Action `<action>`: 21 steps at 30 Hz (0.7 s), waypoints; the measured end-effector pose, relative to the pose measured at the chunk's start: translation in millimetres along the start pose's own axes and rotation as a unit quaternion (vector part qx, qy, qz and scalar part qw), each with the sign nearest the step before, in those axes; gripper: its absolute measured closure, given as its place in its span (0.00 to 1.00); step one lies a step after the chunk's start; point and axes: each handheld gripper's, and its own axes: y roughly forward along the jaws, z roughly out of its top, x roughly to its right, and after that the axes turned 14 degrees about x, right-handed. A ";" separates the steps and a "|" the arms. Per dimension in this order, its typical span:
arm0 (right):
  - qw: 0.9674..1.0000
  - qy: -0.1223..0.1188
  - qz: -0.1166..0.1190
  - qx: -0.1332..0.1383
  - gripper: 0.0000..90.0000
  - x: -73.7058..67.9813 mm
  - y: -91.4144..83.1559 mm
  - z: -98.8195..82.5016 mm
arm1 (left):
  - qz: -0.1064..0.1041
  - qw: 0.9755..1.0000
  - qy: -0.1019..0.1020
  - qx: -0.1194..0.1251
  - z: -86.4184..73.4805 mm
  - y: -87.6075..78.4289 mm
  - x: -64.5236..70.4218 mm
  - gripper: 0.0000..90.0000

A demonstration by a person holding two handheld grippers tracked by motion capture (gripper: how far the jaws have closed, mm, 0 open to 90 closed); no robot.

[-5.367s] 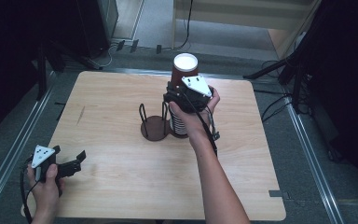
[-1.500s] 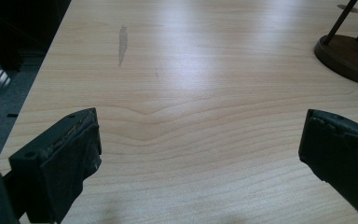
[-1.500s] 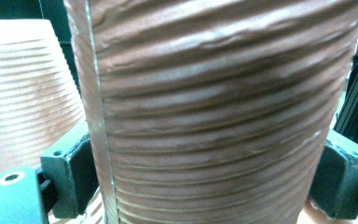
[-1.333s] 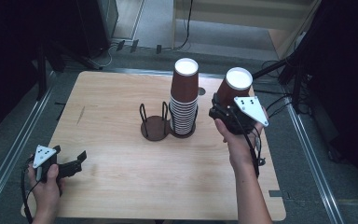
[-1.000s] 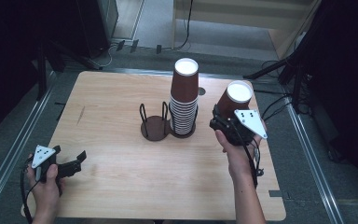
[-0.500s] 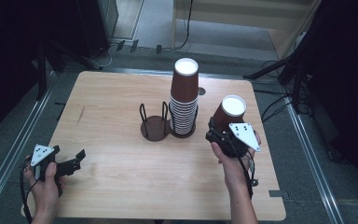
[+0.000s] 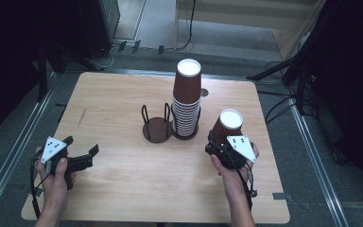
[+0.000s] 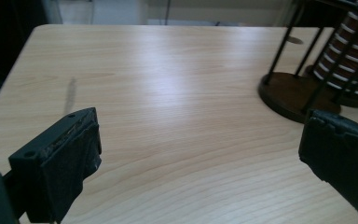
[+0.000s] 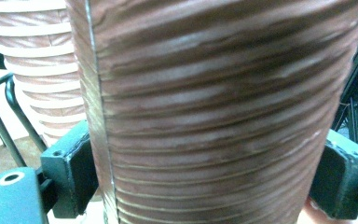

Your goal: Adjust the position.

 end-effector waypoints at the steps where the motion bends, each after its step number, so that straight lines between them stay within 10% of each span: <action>1: 1.000 -0.002 0.001 -0.001 0.12 -0.1 0.1 -1.9 | -0.004 1.000 -0.001 -0.002 1.1 1.8 2.2 0.00; 21: 1.000 -0.023 0.012 -0.017 0.12 -15.4 0.3 -21.5 | -0.079 0.997 -0.008 -0.008 14.7 35.2 38.1 0.00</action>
